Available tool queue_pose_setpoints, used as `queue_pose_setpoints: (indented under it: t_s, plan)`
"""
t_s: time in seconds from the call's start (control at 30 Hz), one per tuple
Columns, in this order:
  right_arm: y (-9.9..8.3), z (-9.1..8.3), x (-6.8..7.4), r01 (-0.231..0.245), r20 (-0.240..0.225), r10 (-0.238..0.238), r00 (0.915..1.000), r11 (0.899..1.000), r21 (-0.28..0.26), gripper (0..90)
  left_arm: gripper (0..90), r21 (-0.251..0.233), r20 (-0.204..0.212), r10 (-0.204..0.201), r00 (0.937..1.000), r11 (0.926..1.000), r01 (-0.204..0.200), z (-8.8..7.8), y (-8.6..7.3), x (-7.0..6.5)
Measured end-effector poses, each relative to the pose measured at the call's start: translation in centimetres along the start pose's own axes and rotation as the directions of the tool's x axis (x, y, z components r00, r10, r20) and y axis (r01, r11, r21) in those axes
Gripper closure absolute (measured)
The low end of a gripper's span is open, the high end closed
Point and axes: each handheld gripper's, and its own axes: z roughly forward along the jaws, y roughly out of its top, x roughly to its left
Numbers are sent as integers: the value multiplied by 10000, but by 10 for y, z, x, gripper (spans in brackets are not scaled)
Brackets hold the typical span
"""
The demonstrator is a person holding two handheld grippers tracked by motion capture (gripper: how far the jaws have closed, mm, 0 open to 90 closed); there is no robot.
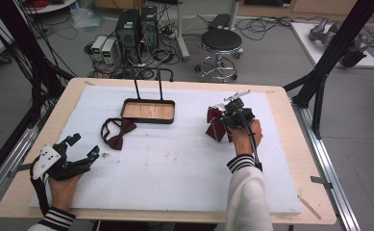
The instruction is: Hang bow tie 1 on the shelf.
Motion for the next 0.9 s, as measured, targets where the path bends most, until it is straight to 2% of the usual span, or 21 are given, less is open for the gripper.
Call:
queue_pose_setpoints:
  t_s: [0.13, 0.27, 0.37, 0.43, 0.53, 0.77, 0.9]
  plan:
    - [3, -9, 2, 188, 178, -174, 9997, 9967, -785, 669, 151, -3, -1, 1, 10000, 10000, -1, 0, 0, 0]
    - [6, -17, 4, 171, 134, -152, 9998, 9871, -1592, 671, 151, -2, -3, 2, 10000, 10000, -2, 0, 0, 0]
    - [7, -22, 6, 237, 83, -225, 9997, 9756, -2184, 671, 151, -1, -1, 1, 10000, 10000, -1, 0, 0, 0]
    - [8, -25, 6, 160, -161, -210, 9997, 9650, -2616, 671, 151, 0, -5, 4, 10000, 10000, -4, 0, 0, 0]
    - [9, -29, 7, 116, -284, -215, 9994, 9505, -3105, 671, 151, -5, 1, -16, 10000, 10000, 16, 0, 0, 0]
    - [10, -35, 10, -65, -548, -146, 9984, 9306, -3660, 671, 151, -1, 0, -12, 10000, 10000, 12, 0, 0, 0]
    - [15, -37, 13, 6, -653, -269, 9975, 9276, -3736, 671, 151, -6, -2, -13, 10000, 10000, 13, 0, 0, 0]
